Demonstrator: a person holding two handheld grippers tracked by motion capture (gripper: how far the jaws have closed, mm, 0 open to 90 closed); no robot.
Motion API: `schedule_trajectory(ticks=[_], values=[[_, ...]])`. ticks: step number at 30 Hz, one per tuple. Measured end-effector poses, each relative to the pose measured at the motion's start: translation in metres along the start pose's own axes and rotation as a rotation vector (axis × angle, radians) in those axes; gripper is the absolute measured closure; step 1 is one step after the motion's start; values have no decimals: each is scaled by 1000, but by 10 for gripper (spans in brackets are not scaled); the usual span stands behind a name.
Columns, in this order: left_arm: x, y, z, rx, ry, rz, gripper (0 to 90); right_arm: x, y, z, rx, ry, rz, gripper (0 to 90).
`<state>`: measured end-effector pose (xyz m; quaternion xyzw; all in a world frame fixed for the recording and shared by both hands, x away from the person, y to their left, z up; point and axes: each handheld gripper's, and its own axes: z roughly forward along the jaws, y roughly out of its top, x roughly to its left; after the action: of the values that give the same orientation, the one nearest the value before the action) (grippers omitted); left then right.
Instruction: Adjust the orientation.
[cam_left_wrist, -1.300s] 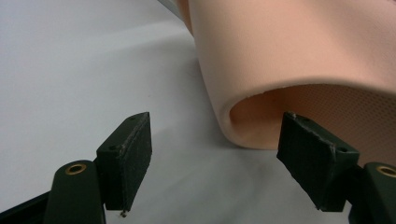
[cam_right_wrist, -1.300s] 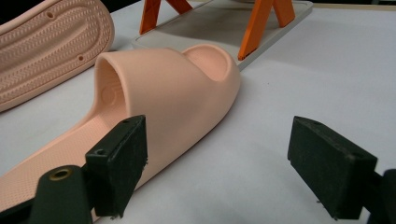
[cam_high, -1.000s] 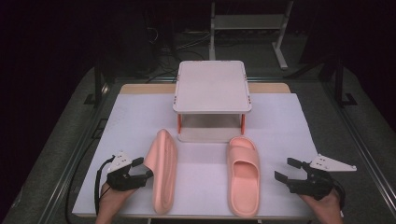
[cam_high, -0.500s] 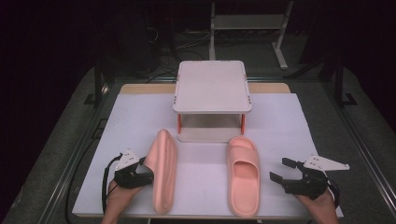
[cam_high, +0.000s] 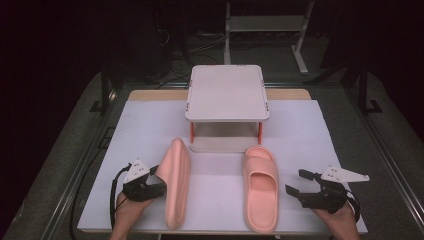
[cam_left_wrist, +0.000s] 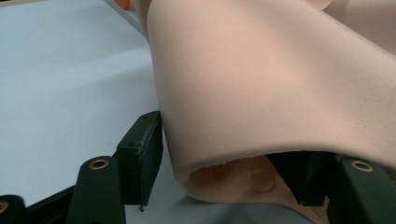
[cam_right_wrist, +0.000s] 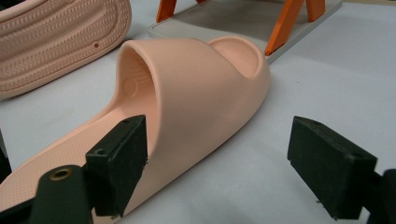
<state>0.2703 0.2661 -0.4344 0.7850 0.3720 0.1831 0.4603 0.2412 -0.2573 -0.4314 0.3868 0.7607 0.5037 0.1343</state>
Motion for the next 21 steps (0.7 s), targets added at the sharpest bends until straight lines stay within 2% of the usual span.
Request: schedule_trajectory(ticks=[4,8,16,17,21], values=[[-2,1,0,0,8,4,360,1,1,1,4,1,-9,195],[-8,6,1,2,25,36,356,3,3,2,0,5,-13,196],[-11,9,3,-2,24,43,351,8,6,8,3,26,-28,196],[-12,10,2,-8,11,39,351,9,7,8,3,27,-30,195],[-14,13,1,-21,3,45,358,10,8,11,3,32,-31,195]])
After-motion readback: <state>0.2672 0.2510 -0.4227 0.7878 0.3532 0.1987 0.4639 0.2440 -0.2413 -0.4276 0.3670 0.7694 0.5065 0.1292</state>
